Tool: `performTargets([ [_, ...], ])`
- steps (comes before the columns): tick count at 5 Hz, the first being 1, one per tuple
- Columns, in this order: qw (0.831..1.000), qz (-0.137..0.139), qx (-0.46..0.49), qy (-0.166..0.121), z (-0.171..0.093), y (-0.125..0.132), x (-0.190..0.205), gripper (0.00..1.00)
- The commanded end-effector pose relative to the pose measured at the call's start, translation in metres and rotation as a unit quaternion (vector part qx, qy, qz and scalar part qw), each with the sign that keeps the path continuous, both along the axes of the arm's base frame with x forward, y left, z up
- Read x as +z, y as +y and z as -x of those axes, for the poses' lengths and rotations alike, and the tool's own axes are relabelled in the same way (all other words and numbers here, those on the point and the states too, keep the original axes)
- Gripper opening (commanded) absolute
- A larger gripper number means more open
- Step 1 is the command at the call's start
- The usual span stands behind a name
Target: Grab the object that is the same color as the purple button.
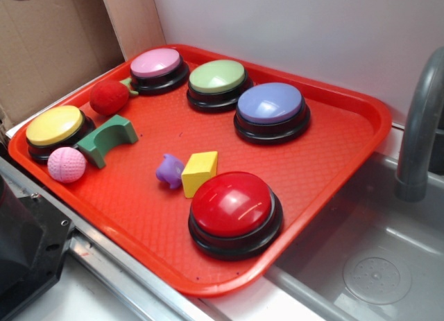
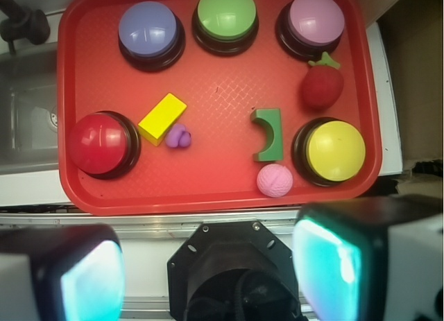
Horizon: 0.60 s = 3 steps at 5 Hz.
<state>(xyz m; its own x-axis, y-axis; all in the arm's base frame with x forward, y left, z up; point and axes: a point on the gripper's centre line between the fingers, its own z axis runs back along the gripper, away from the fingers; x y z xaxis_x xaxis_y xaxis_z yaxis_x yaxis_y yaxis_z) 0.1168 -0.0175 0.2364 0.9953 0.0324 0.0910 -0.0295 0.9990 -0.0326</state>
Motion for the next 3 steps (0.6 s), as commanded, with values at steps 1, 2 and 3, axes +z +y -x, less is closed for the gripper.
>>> performTargets([
  [1,1.0,0.0,0.0,0.0,0.0,0.0,0.0,1.0],
  [2,0.992,-0.053,-0.1,-0.048,-0.024,-0.009,-0.035,1.0],
  [3,0.984,-0.056,-0.156,-0.063,-0.04,-0.005,-0.064,1.0],
])
